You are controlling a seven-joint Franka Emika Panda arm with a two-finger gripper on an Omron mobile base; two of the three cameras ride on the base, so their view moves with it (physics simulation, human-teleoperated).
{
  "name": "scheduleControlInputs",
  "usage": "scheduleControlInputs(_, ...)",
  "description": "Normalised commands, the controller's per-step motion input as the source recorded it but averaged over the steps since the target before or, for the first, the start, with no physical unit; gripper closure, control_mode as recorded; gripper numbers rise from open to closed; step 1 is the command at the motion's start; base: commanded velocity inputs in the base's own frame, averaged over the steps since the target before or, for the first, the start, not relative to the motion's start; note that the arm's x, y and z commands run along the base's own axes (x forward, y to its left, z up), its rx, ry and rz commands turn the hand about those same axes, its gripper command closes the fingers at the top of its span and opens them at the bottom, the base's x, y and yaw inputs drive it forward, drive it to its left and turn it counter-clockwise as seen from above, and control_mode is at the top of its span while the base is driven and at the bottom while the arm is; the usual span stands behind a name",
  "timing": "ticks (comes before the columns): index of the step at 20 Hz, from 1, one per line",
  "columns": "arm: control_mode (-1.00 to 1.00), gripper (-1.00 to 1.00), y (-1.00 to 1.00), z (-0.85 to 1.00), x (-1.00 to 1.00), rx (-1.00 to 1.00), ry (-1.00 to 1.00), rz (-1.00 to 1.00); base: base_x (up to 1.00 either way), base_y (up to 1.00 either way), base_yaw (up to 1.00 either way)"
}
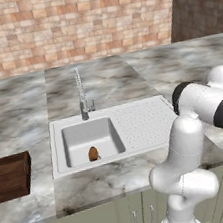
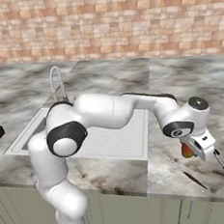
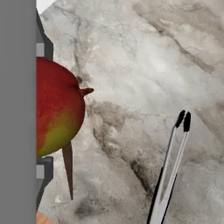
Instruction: Pick up all produce items and place them in the sink. Turn on the sink faucet to wash them. Then turn the sink off and put them in the tray.
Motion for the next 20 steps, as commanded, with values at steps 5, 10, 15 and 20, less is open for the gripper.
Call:
scheduleControlInputs(5,-1.0,1.0,1.0,0.2,0.04,-0.15,-0.03,0.05,0.0,0.0,0.0)
scheduleControlInputs(10,-1.0,1.0,1.0,0.27,0.07,-0.13,0.0,0.03,0.0,0.0,0.0)
scheduleControlInputs(15,-1.0,1.0,1.0,0.42,0.17,-0.11,0.05,0.05,0.0,0.0,0.0)
scheduleControlInputs(20,-1.0,1.0,0.99,0.18,0.36,-0.07,0.13,-0.11,0.0,0.0,0.0)
